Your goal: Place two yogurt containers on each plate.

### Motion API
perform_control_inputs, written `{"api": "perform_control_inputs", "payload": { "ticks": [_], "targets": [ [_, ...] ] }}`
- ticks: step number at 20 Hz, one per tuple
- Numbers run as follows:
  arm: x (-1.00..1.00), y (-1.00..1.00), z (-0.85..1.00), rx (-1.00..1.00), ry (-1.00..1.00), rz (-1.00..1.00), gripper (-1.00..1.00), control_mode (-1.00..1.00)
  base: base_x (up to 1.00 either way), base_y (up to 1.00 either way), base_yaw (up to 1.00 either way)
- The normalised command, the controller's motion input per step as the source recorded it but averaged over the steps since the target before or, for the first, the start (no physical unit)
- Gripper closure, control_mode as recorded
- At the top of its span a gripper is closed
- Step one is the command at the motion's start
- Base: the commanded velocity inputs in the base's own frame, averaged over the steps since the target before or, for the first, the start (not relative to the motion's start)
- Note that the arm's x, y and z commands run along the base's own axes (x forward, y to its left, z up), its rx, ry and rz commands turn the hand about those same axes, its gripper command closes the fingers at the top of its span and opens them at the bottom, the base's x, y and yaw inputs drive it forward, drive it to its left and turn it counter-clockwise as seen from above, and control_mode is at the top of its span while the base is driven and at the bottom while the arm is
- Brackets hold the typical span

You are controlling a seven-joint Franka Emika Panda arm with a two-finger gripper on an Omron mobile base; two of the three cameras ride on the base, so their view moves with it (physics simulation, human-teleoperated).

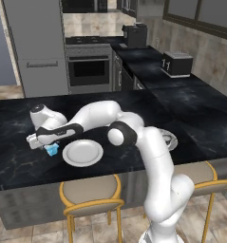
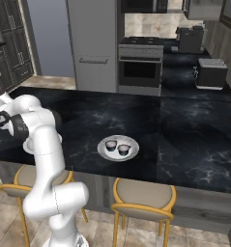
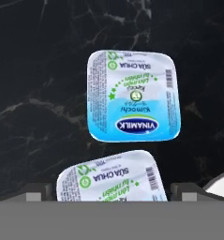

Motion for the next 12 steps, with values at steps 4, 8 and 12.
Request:
{"api": "perform_control_inputs", "payload": {
  "ticks": [4, 8, 12],
  "targets": [
    [-0.05, -0.01, -0.01, 0.00, -0.01, 0.06, -1.00, -1.00, 0.00, 0.00, 0.00],
    [-0.06, -0.02, -0.01, 0.00, -0.01, 0.06, -1.00, -1.00, 0.00, 0.00, 0.00],
    [0.00, -0.03, -0.09, 0.00, 0.00, 0.06, -1.00, -1.00, 0.00, 0.00, 0.00]
  ]
}}
